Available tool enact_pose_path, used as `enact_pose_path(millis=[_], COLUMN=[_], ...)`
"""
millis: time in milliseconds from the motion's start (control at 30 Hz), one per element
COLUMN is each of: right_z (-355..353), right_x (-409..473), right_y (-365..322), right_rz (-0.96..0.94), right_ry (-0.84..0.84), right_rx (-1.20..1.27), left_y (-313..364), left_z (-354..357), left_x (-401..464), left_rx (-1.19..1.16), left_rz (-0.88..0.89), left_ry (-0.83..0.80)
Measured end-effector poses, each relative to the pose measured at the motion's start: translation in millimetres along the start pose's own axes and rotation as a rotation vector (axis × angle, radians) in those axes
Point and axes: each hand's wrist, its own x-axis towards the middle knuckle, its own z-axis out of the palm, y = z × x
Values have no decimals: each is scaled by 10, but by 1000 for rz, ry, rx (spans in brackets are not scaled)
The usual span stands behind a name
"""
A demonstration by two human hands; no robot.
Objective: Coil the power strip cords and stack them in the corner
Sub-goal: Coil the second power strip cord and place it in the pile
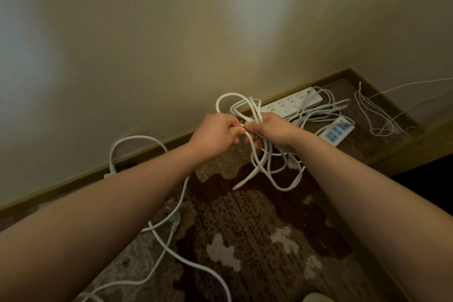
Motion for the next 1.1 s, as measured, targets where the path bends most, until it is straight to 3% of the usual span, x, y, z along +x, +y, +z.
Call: enact_pose_path(millis=[167, 333, 500, 733, 900, 1100], right_z=[-28, -9, 25, -24, 71, 155], right_x=[12, 61, 93, 36, -25, -21], right_y=[39, 113, 125, 177, 116, 78], right_rz=[-6, 0, -24, -35, -207, -254], right_ry=[-23, -122, -66, 135, 111, 157], right_rx=[45, 239, 266, 75, -245, -475], left_y=[20, 36, -69, -476, -494, -569], left_z=[42, 61, -13, -267, -311, -341], left_x=[38, 78, 111, 130, 171, 178], left_rx=[-36, -65, -74, -59, -132, -131], left_rz=[-54, -67, -77, -124, -142, -171], left_ry=[49, 63, 122, 74, 174, 218])
